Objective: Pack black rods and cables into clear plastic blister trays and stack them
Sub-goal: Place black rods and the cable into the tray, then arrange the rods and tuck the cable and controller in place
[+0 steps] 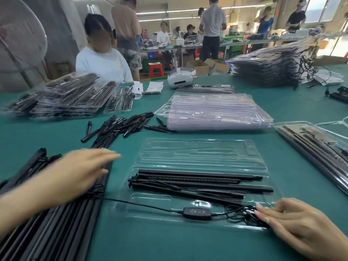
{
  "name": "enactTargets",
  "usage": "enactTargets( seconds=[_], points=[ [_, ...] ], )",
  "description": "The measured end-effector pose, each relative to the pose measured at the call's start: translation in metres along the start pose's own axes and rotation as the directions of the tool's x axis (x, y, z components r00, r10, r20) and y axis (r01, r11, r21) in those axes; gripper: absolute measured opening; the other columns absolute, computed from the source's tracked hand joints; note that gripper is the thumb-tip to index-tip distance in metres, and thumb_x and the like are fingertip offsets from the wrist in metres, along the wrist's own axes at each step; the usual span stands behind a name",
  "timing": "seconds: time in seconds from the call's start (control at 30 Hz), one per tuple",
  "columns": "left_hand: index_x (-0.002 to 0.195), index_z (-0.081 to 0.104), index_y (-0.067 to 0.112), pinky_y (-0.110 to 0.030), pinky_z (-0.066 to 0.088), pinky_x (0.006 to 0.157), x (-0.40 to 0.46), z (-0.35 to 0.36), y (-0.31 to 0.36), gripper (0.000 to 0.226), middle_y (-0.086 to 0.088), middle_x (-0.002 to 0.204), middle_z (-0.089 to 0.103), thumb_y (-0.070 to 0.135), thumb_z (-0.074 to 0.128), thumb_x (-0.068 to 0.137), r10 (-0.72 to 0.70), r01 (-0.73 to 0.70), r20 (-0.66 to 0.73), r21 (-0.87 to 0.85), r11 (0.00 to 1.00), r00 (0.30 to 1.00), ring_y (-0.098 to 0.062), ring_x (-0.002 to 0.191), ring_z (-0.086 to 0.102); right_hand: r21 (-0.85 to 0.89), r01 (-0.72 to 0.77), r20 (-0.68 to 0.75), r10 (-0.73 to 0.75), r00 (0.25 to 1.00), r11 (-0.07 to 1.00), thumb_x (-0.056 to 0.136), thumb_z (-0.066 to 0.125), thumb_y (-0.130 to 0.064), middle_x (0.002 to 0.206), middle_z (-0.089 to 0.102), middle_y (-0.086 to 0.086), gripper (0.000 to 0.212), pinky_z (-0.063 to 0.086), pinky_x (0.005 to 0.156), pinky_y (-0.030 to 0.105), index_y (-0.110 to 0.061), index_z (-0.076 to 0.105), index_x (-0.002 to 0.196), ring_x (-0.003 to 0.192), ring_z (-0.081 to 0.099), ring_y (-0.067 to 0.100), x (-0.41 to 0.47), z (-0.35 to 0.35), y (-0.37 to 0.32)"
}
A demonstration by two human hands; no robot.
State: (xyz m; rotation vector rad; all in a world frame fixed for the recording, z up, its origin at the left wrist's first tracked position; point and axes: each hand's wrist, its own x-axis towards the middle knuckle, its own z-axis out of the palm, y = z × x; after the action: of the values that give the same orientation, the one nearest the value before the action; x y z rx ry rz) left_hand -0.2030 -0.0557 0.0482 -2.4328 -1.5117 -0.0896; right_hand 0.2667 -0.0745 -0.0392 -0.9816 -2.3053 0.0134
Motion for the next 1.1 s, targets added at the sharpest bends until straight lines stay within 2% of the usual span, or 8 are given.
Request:
enactTargets(
  seconds=[0.07,0.17,0.3,0.43,0.7,0.87,1.0,1.1],
  points=[
    [0.149,0.013,0.038,-0.017,-0.005,0.116,0.018,0.008,0.067,0.060,0.023,0.154,0.009,0.054,0.012,0.091,0.095,-0.072,0.138,-0.162,0.984,0.986,0.003,0.143,0.007,-0.032,-0.009,-0.010,0.008,1.000,0.999,0.102,0.035,-0.042,0.110,0.067,-0.022,0.047,0.043,0.077,0.009,-0.017,0.074,0.104,0.075,0.046,-0.003,0.001,0.003,0.003],
    [0.141,-0.024,0.036,-0.029,-0.027,0.110,0.029,0.040,0.132,0.063,0.021,0.148,-0.030,0.058,-0.005,0.085,0.091,-0.045,0.245,-0.189,0.981,0.965,-0.001,0.136,-0.031,-0.056,0.017,-0.026,-0.018,0.999,0.998,0.102,0.035,-0.042,0.109,0.068,-0.022,0.047,0.046,0.072,0.013,-0.019,0.077,0.100,0.071,0.050,0.000,0.000,0.003,0.001],
    [0.151,0.010,0.029,-0.029,-0.002,0.115,0.030,0.057,0.147,0.057,0.011,0.158,0.006,0.045,0.009,0.096,-0.032,0.053,0.099,-0.208,0.977,0.995,-0.008,0.145,0.002,-0.044,0.009,-0.050,-0.012,0.999,0.999,0.101,0.037,-0.041,0.107,0.069,-0.021,0.046,0.045,0.074,0.011,-0.021,0.078,0.097,0.067,0.056,0.003,-0.001,0.005,0.001],
    [0.147,-0.005,0.042,-0.012,-0.017,0.111,0.030,0.071,0.143,0.053,0.027,0.152,-0.011,0.045,0.020,0.100,-0.042,0.093,0.117,-0.470,0.878,0.992,0.014,0.136,-0.018,-0.041,0.008,-0.087,-0.011,0.996,0.999,0.102,0.035,-0.040,0.105,0.071,-0.017,0.049,0.045,0.077,0.011,-0.016,0.077,0.097,0.074,0.050,-0.001,-0.002,0.009,-0.001],
    [0.136,0.042,0.042,0.000,0.005,0.104,0.041,0.063,0.130,0.039,0.032,0.145,0.022,0.041,0.043,0.097,-0.050,0.083,0.077,-0.536,0.840,0.996,0.017,0.131,0.014,-0.003,0.035,-0.143,-0.035,0.989,0.999,0.101,0.038,-0.041,0.106,0.069,-0.022,0.047,0.051,0.067,0.019,-0.017,0.078,0.095,0.069,0.057,0.001,-0.003,0.011,0.002],
    [0.134,0.043,0.043,-0.023,-0.003,0.113,0.046,0.057,0.140,0.037,0.025,0.146,0.020,0.045,0.032,0.099,-0.130,0.150,0.083,-0.330,0.932,0.988,0.002,0.137,0.011,-0.018,0.042,-0.105,-0.044,0.994,0.999,0.101,0.038,-0.040,0.103,0.070,-0.022,0.046,0.050,0.070,0.014,-0.021,0.079,0.093,0.071,0.056,-0.002,0.000,0.008,0.000],
    [0.149,0.018,0.037,-0.034,-0.017,0.114,0.055,0.047,0.173,0.049,0.015,0.158,-0.002,0.046,0.021,0.100,-0.093,0.116,0.102,-0.252,0.961,0.990,-0.001,0.143,-0.013,-0.034,0.047,-0.083,-0.050,0.995,0.998,0.101,0.038,-0.039,0.104,0.070,-0.021,0.046,0.050,0.072,0.014,-0.020,0.079,0.095,0.072,0.056,0.000,-0.001,0.007,-0.001],
    [0.140,0.043,0.037,-0.035,0.024,0.115,0.060,0.044,0.216,0.052,0.009,0.151,0.037,0.052,0.025,0.094,0.085,-0.055,0.109,-0.255,0.965,0.990,-0.006,0.141,0.028,-0.080,0.070,-0.086,-0.077,0.993,0.994,0.101,0.038,-0.038,0.104,0.069,-0.023,0.045,0.047,0.076,0.015,-0.020,0.079,0.093,0.073,0.054,0.000,-0.002,0.008,0.002]
  ],
)
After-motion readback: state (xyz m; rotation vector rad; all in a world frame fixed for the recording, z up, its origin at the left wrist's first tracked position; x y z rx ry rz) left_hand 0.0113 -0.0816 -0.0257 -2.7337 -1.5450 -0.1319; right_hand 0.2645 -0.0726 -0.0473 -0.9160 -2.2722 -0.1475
